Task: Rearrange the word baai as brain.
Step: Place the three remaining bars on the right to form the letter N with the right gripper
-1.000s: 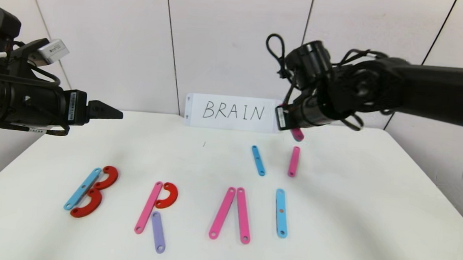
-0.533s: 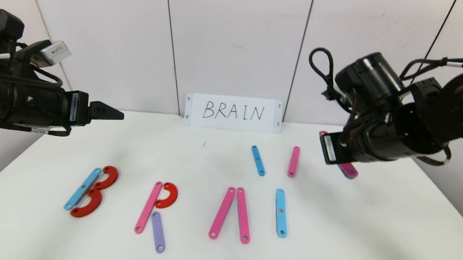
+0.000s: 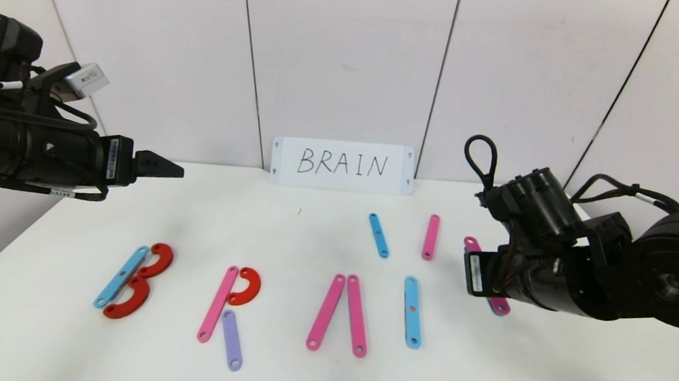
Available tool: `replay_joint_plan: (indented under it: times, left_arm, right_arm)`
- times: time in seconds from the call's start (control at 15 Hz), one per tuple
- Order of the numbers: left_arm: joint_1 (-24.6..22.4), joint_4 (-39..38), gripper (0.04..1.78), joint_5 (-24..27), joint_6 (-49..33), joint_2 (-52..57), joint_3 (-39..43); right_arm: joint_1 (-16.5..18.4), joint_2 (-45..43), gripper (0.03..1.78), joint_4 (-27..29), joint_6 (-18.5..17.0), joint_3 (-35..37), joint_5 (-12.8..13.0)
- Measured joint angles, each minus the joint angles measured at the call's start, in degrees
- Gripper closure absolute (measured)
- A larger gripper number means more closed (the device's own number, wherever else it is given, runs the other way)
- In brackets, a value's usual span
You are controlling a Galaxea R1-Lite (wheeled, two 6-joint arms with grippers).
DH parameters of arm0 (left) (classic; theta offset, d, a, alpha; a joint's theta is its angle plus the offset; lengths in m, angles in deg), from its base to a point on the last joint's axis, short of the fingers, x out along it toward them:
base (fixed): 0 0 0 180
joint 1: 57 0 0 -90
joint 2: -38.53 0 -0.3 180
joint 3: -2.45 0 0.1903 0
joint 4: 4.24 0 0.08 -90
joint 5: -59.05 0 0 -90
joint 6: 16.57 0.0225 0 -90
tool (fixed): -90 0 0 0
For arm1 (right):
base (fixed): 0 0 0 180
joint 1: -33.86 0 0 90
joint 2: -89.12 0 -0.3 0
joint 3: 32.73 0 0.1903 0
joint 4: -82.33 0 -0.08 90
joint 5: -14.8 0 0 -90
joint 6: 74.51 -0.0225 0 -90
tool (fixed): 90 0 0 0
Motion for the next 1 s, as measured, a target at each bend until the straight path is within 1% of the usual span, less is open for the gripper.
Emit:
replay_joint_plan:
  times: [0.27,0.53,0.73,1.0]
  left_arm:
    - [0.00,-0.06,0.09,0.00,0.02,-0.38,-0.07]
    - [-0.05,-0.06,0.09,-0.02,0.02,-0.51,-0.09]
    - [-0.07,-0.06,0.09,-0.02,0.02,-0.62,-0.13]
    - [-0.05,-0.06,0.09,0.00,0.02,-0.77,-0.22]
  right_arm:
    - [-0.88,2.43,1.51,-0.44,-5.25,1.40,-0.24]
    - [-1.60,4.30,1.51,-0.72,-7.72,3.47,-0.79]
    - [-1.79,6.07,1.51,-0.82,-8.40,3.99,-2.34]
    - [-2.04,8.06,1.51,-2.80,-8.68,4.07,-2.60]
